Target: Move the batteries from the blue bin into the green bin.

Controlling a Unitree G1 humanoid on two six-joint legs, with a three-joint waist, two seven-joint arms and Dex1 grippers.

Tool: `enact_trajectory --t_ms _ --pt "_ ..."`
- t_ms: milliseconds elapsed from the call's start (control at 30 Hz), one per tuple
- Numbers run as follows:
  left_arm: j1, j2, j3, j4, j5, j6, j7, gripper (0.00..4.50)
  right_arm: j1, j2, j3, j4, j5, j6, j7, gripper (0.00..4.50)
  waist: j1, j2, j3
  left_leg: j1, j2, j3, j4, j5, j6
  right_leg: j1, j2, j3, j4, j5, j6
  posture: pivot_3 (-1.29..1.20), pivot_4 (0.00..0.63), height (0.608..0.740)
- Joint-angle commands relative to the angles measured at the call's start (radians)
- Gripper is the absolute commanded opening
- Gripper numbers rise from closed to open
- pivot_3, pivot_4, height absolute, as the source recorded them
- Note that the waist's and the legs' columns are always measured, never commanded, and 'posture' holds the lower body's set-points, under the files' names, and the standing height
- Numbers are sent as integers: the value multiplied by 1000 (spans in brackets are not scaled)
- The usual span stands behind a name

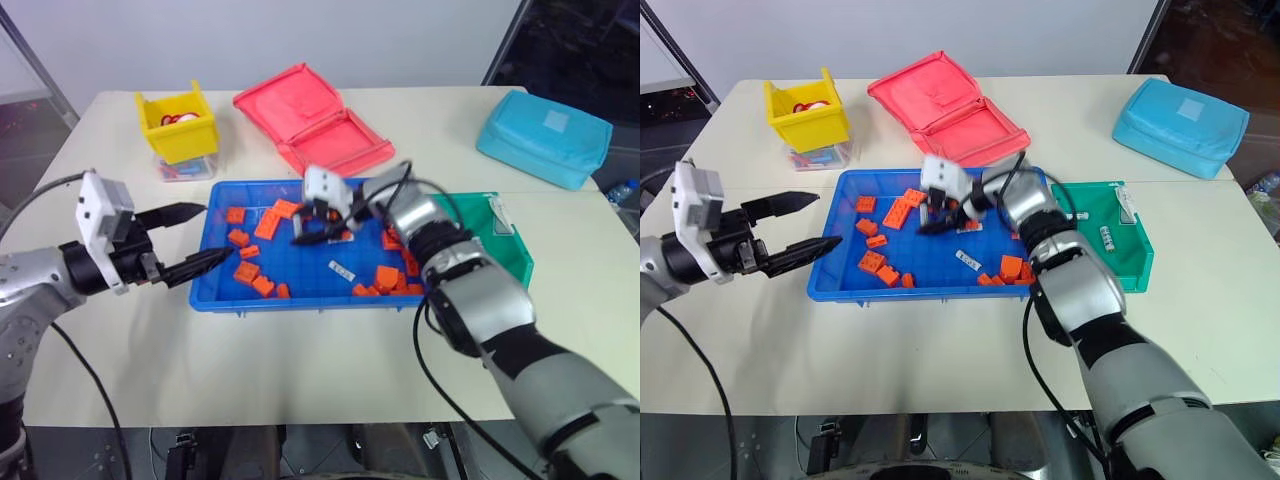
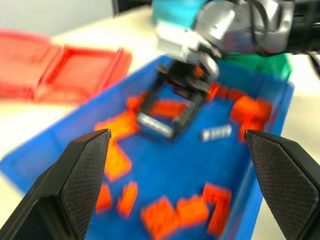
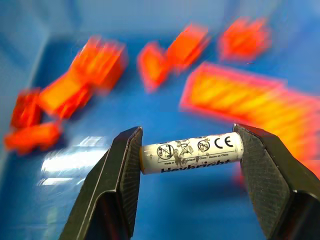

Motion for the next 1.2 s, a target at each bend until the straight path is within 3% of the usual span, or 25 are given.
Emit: enact_trajectory --t_ms 33,267,567,800,967,1100,1200 --pt "-80 -10 -56 23 -21 -5 -29 4500 -16 -76 -66 -199 89 99 60 2260 3 0 0 0 0 0 0 0 0 0 0 0 0 0 0 0 150 740" --pt "-245 -87 -193 118 6 -29 -81 4500 204 -389 -130 -699 160 407 107 2260 31 0 0 -1 -1 -1 0 0 0 1 0 -1 -1 0 0 0 150 740" --pt "-306 -153 -324 231 112 -96 -168 4500 535 -707 -305 -981 249 666 26 2260 23 0 0 -1 0 1 0 0 0 1 2 0 -4 0 0 0 150 740" --pt "-307 -168 -355 294 174 -138 -209 4500 719 -789 -364 -1037 297 679 -30 2260 24 0 0 -1 1 2 1 0 1 1 3 1 -4 0 0 0 150 740" --pt "-316 -180 -360 294 185 -137 -211 4500 742 -780 -358 -913 296 615 -78 2260 26 0 0 -1 1 1 2 0 1 2 2 1 -4 0 0 0 150 740" --pt "-318 -182 -344 275 175 -125 -199 4500 732 -792 -348 -838 295 571 -91 4258 26 0 0 -1 1 1 2 0 1 2 2 1 -4 0 0 0 150 740" --pt "-312 -176 -333 265 168 -117 -193 4500 709 -802 -338 -813 290 552 -95 4429 25 0 0 -1 1 1 2 0 1 2 2 1 -4 0 0 0 150 740"
